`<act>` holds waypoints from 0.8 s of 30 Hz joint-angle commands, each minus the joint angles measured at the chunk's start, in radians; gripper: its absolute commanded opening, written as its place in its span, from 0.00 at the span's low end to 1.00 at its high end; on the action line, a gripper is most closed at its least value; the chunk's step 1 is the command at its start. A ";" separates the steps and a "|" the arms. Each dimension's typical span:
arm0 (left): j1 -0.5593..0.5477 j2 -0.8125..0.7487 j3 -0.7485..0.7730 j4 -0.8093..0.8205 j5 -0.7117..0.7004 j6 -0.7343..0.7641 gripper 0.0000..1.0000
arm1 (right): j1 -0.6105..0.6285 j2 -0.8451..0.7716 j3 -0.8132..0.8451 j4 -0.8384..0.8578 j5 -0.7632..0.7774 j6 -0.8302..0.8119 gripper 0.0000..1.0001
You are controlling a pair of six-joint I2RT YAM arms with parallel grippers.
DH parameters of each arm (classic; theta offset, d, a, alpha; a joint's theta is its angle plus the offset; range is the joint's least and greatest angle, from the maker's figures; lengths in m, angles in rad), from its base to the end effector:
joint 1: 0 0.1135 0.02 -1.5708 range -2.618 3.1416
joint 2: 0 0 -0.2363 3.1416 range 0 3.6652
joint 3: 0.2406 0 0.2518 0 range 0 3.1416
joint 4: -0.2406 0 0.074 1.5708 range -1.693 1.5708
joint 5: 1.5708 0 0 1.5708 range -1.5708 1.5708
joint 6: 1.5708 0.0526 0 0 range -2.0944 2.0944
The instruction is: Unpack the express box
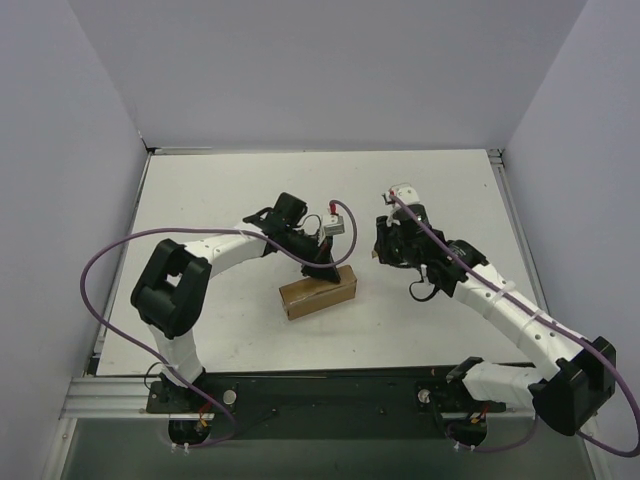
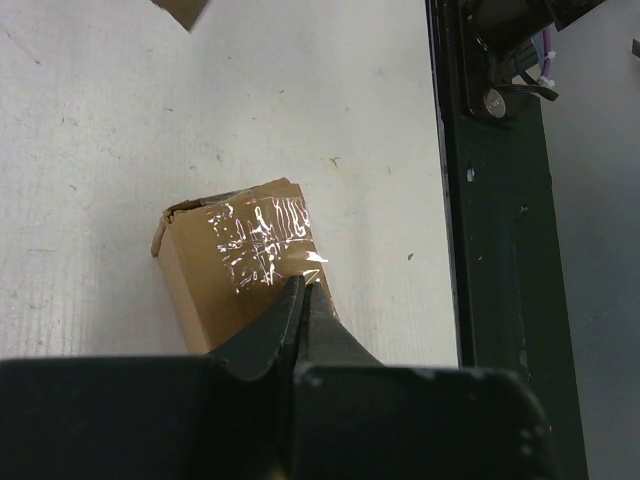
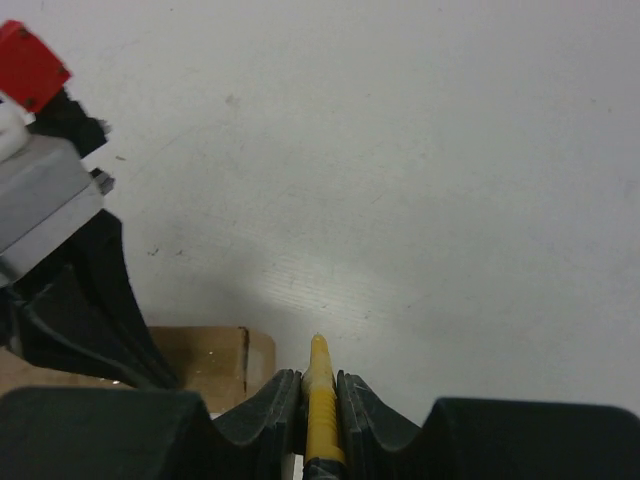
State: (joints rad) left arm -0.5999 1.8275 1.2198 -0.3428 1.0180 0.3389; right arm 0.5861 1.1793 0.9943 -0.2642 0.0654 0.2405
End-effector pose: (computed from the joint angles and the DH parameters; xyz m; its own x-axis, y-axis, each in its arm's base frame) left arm 0.2835 -0.2481 0.1690 -0.3991 0.4845 -0.7784 0.8880 -0.0074 -0.4599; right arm 0.2478 0.1604 0.2910 -0.4711 -0.0275 -0.8816 -0.4022 0.8962 0.1870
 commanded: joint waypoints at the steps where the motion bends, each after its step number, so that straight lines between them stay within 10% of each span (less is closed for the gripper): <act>1: 0.005 0.024 -0.065 0.039 -0.047 -0.021 0.00 | 0.083 -0.044 -0.019 0.098 0.086 0.020 0.00; 24: 0.032 0.055 -0.126 0.257 -0.021 -0.278 0.00 | 0.242 0.040 -0.009 0.131 0.234 0.042 0.00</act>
State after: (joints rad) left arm -0.5728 1.8366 1.1187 -0.0875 1.0832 0.0658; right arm 0.8062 1.2106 0.9775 -0.1730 0.2169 0.2848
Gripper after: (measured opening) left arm 0.022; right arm 0.187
